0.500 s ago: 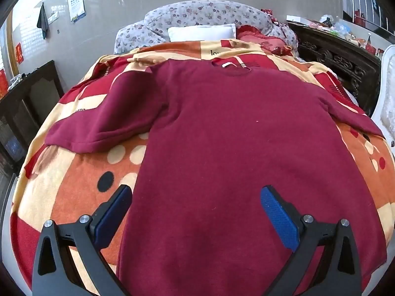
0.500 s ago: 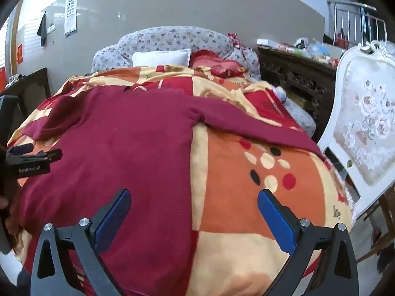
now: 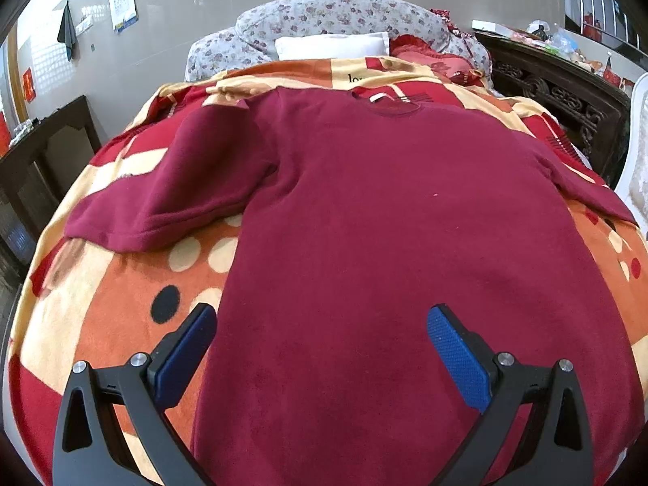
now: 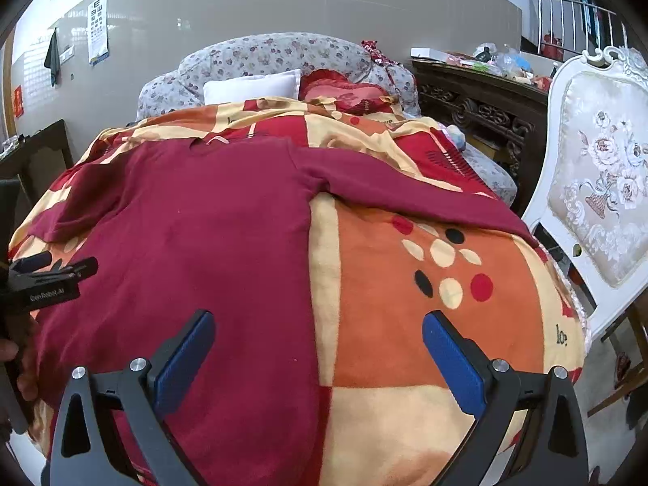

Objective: Fold small clothes

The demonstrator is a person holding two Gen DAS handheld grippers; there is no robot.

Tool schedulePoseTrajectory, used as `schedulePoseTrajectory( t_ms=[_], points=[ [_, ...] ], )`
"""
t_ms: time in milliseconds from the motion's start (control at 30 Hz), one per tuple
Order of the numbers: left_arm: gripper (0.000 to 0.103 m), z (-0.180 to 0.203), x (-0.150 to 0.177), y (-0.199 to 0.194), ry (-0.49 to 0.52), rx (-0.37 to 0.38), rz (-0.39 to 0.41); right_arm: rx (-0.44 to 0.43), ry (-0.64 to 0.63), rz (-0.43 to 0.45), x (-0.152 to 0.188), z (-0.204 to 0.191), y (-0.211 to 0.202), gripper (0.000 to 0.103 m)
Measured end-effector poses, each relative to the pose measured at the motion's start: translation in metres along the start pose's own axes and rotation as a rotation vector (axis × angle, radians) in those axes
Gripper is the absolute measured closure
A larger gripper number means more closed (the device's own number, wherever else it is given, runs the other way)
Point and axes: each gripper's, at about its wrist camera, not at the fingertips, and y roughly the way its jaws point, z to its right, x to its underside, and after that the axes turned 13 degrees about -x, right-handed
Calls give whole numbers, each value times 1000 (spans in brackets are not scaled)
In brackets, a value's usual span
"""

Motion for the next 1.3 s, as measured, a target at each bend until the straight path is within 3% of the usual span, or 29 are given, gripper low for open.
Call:
schedulePoseTrajectory(
  t_ms=[133, 233, 467, 567, 700, 867, 1067, 1300],
  points=[
    [0, -3, 7, 15, -10, -28, 10, -7, -2, 7, 1, -9, 5, 0],
    [0, -4, 17, 33, -14, -7, -79, -10, 17, 47, 0, -17, 8, 0],
    [0, -11, 20, 33, -62, 15, -63, 14, -8, 169, 9, -39, 32, 0],
    [0, -6, 21, 32, -47, -9, -57, 76, -13, 103, 15, -44, 47, 0],
    [0, -6, 21, 31, -40, -15, -56, 111, -12, 113, 24, -38, 47, 0],
    [0, -7, 20, 32, -43, -11, -59, 90, 38, 81, 27, -34, 50, 0],
    [0, -7, 21, 33, -42, -11, -62, 154, -8, 119, 32, -42, 45, 0],
    [0, -6, 21, 34, -38, -15, -61, 155, -4, 140, 35, -39, 42, 0]
  ],
)
